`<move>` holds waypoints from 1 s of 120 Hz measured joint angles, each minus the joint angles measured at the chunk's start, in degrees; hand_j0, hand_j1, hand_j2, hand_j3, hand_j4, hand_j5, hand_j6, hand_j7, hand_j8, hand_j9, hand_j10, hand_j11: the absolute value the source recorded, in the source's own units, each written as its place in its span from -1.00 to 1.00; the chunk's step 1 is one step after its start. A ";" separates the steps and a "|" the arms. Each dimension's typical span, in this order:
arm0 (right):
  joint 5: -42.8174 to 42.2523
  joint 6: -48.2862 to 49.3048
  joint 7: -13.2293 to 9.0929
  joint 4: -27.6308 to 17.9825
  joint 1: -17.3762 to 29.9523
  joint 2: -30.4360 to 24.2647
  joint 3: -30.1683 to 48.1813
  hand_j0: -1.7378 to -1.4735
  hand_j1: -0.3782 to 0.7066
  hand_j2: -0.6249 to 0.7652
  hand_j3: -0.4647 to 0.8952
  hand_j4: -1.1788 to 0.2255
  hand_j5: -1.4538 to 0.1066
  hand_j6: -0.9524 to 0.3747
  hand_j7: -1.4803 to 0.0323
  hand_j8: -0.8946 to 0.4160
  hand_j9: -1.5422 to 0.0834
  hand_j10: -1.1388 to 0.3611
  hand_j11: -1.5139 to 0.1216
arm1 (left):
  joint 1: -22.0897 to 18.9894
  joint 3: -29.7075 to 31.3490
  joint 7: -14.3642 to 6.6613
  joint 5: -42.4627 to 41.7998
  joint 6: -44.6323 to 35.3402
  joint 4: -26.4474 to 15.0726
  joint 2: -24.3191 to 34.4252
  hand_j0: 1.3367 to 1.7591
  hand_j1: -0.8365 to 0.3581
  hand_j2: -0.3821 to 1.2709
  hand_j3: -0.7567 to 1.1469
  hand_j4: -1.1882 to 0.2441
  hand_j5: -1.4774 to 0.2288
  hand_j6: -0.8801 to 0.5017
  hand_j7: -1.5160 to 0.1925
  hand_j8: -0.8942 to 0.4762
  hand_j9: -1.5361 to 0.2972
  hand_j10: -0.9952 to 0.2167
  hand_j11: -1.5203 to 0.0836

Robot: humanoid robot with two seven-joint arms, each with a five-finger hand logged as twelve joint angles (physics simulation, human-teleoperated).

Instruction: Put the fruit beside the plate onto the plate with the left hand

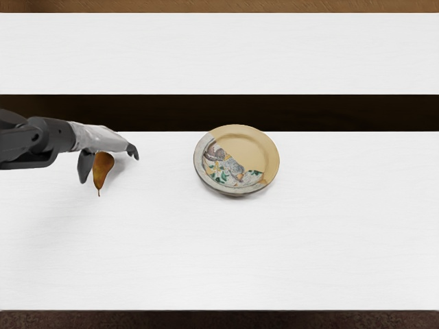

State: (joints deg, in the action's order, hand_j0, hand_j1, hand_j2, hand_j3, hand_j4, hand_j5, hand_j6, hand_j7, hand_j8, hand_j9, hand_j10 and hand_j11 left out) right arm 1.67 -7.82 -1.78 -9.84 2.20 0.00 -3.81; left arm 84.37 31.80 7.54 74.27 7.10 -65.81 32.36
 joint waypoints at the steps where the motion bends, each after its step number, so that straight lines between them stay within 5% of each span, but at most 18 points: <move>1: 0.00 0.00 -0.01 0.00 0.00 0.00 0.00 -0.40 -0.88 -0.11 -0.32 0.64 0.81 0.39 0.91 0.32 0.85 0.48 0.80 | -0.04 0.00 0.00 0.00 -0.03 0.01 -0.01 0.52 0.50 -0.48 -0.21 0.31 0.36 -0.08 0.41 -0.06 0.33 0.24 0.50; 11: 0.00 0.00 -0.02 0.00 0.00 0.00 0.01 -0.40 -0.88 -0.11 -0.32 0.64 0.81 0.39 0.91 0.32 0.85 0.48 0.80 | -0.30 -0.02 0.03 -0.03 -0.40 0.15 0.00 0.52 0.45 -0.47 -0.21 0.28 0.32 -0.07 0.37 -0.09 0.29 0.20 0.46; 15: 0.00 0.00 -0.01 0.00 0.00 0.00 0.01 -0.40 -0.88 -0.11 -0.32 0.64 0.81 0.39 0.91 0.32 0.85 0.48 0.80 | -0.75 -0.10 0.09 -0.13 -0.77 0.35 0.01 0.52 0.43 -0.47 -0.21 0.30 0.28 0.15 0.09 -0.10 0.28 0.18 0.45; 34: 0.00 0.00 -0.02 0.00 0.00 0.00 0.01 -0.40 -0.88 -0.11 -0.32 0.64 0.81 0.39 0.91 0.32 0.85 0.48 0.80 | -1.56 -0.23 0.44 -0.46 -1.86 0.88 0.09 0.52 0.39 -0.46 -0.21 0.46 0.06 0.28 -0.12 -0.13 0.26 0.15 0.42; 68: 0.00 0.00 -0.03 0.00 0.00 0.00 0.00 -0.40 -0.88 -0.11 -0.32 0.64 0.81 0.39 0.91 0.32 0.85 0.48 0.80 | -1.85 -0.41 0.48 -0.10 -4.91 0.40 1.74 0.52 0.36 -0.46 -0.21 0.27 0.19 -0.07 0.19 -0.15 0.24 0.13 0.39; 120: 0.00 0.00 -0.02 0.00 0.00 0.00 0.01 -0.40 -0.88 -0.11 -0.32 0.64 0.81 0.39 0.91 0.32 0.85 0.48 0.80 | -3.33 -0.41 0.58 -0.07 -7.49 -0.09 1.66 0.52 0.30 -0.44 -0.21 0.18 0.20 -0.14 0.25 -0.20 0.19 0.07 0.34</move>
State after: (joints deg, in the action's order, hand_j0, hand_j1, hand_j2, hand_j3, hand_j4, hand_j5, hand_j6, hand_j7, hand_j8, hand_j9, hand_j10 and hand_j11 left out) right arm 1.67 -7.82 -1.79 -9.84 2.20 0.00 -3.79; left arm 81.04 31.39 8.12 74.20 -0.39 -65.89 34.02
